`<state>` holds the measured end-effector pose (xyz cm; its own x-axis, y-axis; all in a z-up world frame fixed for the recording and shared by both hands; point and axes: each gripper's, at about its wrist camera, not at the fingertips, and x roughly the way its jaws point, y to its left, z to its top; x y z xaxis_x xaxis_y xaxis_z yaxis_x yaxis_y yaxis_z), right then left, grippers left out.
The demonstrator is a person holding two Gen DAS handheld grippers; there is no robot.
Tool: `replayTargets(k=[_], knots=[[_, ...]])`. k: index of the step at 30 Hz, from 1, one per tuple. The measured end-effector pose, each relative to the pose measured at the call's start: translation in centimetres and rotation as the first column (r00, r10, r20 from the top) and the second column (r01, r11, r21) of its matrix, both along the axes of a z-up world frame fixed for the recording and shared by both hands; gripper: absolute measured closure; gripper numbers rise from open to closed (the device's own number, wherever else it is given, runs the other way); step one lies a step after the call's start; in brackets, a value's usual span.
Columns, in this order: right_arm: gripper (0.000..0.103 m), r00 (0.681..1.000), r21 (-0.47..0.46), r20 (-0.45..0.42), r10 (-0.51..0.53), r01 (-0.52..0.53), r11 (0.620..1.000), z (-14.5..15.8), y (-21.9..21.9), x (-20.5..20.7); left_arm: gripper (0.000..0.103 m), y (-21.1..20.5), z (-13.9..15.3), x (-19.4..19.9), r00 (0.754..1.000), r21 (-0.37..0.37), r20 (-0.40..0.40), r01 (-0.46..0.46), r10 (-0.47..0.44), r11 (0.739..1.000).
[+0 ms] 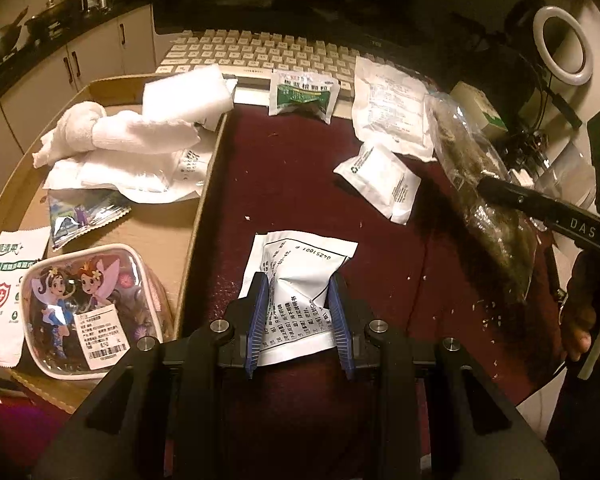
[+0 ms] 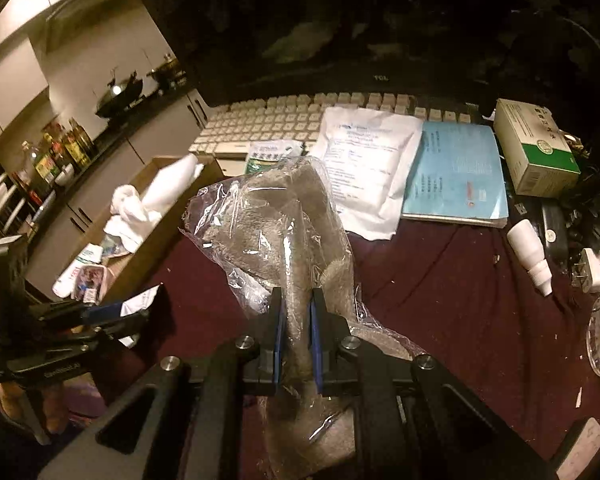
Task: Organize soft objects
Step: 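Carry the paper packet with left tool while right tool carries the wrapped roll to the tray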
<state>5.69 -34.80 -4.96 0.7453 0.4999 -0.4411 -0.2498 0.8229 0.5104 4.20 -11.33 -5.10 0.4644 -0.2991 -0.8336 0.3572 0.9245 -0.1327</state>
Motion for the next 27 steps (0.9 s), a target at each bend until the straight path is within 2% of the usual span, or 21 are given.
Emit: replayTargets(k=[10, 27], knots=[[0.093, 0.999, 0.047, 0.011, 0.037, -0.037, 0.998, 0.8, 1.2, 0.0, 0.073, 1.0, 1.6, -0.7, 1.000, -0.069, 0.011, -0.022, 0.023, 0.997], [0.093, 0.986, 0.092, 0.083, 0.141, -0.149, 0.985, 5.2, 5.0, 0.8, 0.073, 4.8, 7.9, -1.9, 0.990, -0.201, 0.114, -0.061, 0.085, 0.978]])
